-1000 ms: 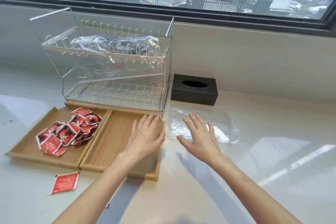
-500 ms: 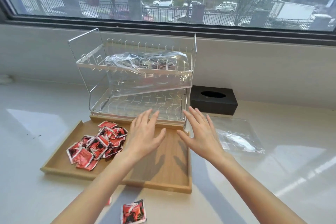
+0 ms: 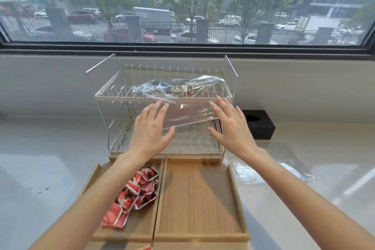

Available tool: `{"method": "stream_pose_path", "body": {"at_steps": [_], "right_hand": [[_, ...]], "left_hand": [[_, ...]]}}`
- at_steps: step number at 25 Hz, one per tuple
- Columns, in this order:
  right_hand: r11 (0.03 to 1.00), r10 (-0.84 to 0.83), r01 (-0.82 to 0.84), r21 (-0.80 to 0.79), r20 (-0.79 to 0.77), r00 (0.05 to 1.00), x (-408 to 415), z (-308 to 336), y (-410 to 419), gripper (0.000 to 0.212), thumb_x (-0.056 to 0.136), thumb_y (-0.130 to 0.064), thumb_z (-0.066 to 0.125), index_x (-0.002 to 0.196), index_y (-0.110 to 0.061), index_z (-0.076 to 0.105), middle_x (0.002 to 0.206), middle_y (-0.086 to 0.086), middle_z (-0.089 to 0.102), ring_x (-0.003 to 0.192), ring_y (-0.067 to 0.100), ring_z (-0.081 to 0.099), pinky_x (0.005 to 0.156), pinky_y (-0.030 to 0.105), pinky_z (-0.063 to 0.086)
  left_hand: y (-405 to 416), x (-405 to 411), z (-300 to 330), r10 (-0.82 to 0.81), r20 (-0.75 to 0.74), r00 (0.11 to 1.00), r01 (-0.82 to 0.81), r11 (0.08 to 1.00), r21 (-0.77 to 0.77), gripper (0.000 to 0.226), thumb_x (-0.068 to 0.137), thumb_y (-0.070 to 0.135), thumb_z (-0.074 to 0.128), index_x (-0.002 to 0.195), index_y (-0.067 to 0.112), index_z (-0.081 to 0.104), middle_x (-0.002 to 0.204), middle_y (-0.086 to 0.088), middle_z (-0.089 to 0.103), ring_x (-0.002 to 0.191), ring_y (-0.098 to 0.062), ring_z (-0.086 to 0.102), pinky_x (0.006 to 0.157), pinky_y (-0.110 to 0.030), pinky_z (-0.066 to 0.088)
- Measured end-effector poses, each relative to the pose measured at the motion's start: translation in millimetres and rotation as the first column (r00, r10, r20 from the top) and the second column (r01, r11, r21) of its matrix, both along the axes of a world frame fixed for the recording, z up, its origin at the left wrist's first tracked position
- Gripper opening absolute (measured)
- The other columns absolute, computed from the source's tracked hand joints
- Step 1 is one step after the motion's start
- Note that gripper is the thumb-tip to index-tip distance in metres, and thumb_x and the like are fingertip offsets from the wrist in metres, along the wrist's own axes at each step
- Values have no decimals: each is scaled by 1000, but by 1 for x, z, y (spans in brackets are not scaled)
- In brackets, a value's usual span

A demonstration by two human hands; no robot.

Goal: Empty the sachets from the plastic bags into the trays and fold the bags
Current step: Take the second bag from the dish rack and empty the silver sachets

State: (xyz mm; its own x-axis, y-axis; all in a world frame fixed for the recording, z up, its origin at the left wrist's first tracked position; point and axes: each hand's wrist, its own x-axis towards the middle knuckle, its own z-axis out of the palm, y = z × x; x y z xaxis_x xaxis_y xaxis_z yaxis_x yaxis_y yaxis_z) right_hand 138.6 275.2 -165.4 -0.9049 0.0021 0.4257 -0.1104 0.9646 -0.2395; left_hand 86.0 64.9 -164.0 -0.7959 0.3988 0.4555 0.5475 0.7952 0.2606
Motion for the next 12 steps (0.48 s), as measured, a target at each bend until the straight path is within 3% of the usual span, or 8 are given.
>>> {"method": "stream_pose_path", "body": {"at_steps": [7,10,12], "right_hand": [[977,-77,41,209,169,983,-65,31,-4,75,89,-38,51,146,-26,4,158,6,-3,144,23,-7,116,43,-5],[981,-82,64,185,96,992,-77,25,-2,58,93,-18,44,144,-27,18,156,2,14,144,19,6,117,39,-2],[987,-66,63,148,15,998,-81,23,1,51,94,-12,41,141,-28,29,152,0,29,142,16,18,116,35,3]], "left_hand": [[-17,-69,18,51,1,999,-49,970,-237,74,86,46,48,144,25,7,156,-2,5,142,-26,2,114,-47,4],[-23,-85,11,53,0,999,-51,959,-280,68,88,39,49,143,31,11,155,2,12,142,-22,6,113,-48,4],[-25,-91,9,26,-58,998,-38,973,-229,59,89,28,50,141,32,22,152,2,25,139,-22,17,111,-46,14]]}}
